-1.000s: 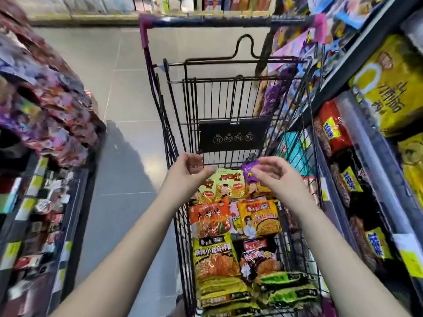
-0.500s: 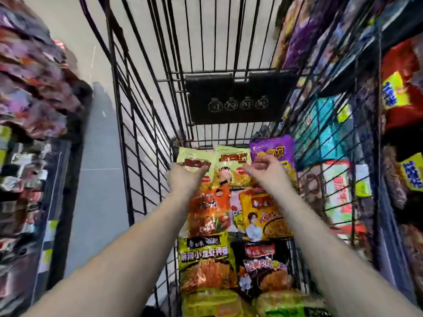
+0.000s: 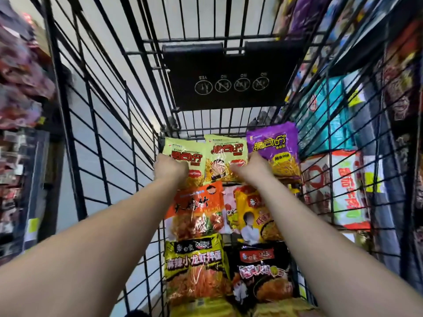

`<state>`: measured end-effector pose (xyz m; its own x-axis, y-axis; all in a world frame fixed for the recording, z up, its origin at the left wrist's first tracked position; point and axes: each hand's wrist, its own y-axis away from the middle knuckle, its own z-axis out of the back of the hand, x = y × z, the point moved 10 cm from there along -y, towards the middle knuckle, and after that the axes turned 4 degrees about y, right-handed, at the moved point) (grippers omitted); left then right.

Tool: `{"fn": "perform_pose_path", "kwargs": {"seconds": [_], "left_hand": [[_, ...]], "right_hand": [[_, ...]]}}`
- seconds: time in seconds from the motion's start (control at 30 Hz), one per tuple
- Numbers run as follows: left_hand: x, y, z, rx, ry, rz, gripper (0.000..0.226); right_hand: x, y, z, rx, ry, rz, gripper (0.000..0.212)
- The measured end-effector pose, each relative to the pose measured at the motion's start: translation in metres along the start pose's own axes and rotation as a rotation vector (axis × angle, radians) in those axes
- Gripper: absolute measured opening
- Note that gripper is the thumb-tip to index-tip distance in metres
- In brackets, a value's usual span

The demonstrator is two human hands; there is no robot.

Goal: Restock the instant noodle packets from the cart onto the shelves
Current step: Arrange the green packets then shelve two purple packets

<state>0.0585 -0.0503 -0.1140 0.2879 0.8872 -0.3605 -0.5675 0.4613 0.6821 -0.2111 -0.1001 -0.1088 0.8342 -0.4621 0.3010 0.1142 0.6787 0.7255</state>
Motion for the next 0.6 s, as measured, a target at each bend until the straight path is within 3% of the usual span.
{"fn": "perform_pose_path", "kwargs": {"seconds": [0.3, 0.6], "left_hand": [[0.001, -0.007, -0.007, -0.013, -0.130, 0.036, 0.055], [-0.002, 0.003, -0.010, -0.078, -0.281, -0.123, 0.045]], "right_hand": [[-0.004, -0.013, -0.012, 0.057, -0.119, -0.142, 0.075], [-0.007, -0.017, -0.008, -0.009, -0.156, -0.207, 0.048]]}}
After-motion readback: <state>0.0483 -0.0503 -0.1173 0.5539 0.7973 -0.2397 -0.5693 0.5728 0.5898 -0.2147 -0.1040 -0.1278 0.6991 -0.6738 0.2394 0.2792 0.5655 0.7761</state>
